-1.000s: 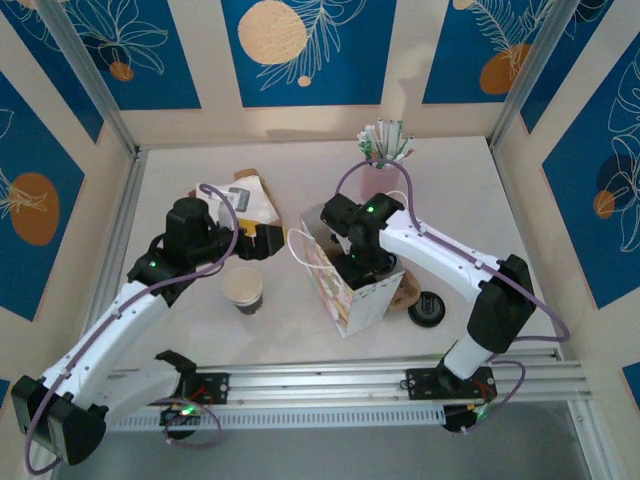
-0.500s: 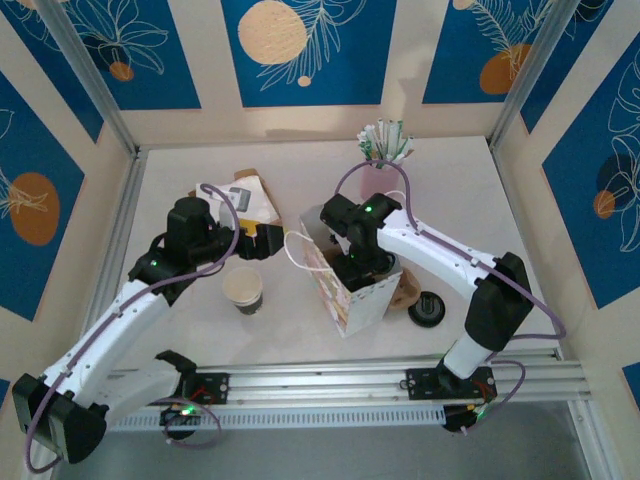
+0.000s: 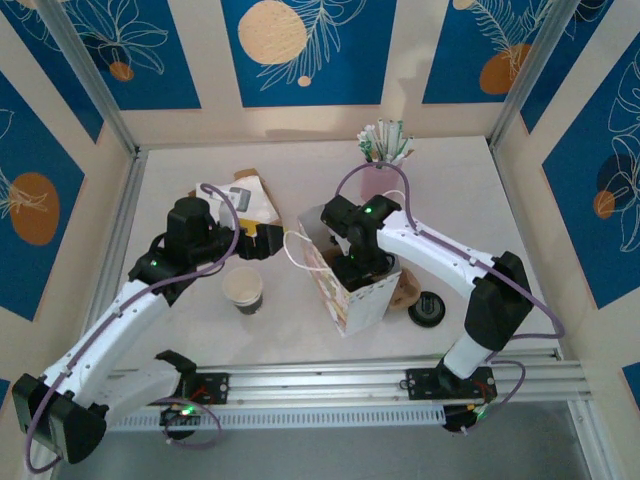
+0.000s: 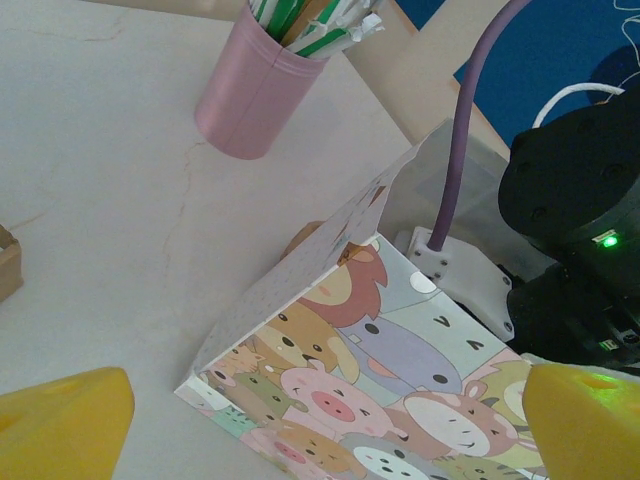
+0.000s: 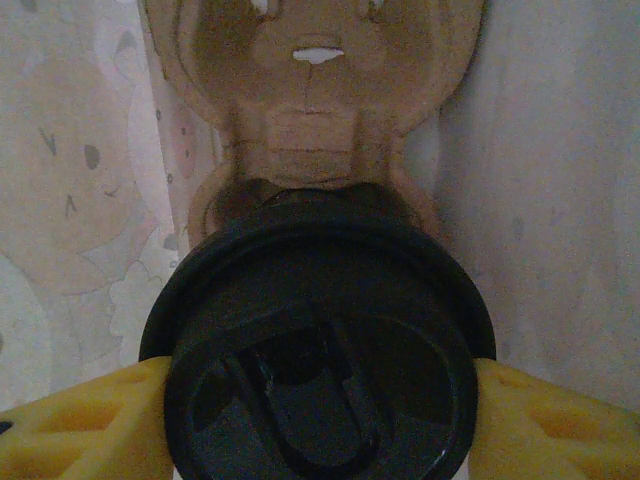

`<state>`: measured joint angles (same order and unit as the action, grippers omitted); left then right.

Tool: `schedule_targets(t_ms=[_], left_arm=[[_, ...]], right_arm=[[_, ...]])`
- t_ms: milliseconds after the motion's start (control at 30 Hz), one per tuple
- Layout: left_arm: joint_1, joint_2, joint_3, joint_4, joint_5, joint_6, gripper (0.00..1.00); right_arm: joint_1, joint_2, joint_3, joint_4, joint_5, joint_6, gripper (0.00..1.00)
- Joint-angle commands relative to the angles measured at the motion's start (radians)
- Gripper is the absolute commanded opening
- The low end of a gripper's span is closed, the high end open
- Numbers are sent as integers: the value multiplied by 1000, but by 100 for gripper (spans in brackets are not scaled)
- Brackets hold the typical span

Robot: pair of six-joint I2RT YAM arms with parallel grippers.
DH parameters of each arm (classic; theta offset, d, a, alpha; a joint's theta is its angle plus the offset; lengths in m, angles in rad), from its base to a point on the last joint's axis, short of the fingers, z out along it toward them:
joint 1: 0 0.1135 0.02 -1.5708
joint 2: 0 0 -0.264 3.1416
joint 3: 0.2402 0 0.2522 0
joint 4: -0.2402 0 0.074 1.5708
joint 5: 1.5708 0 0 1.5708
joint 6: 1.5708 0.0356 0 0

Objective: Pack the takeout coffee

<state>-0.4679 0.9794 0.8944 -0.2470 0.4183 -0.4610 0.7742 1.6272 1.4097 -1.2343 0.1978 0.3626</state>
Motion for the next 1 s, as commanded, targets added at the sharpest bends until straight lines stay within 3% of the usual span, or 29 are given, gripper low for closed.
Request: schedule_targets(t_ms=[0,967], left_arm=[[-15,6,24,21,10,19,100],[-20,11,21,26,7,17,100]], right_arm=[[-10,17,-23,4,-16,-17,58],[-32,37,-66,50,-37,-26,58]])
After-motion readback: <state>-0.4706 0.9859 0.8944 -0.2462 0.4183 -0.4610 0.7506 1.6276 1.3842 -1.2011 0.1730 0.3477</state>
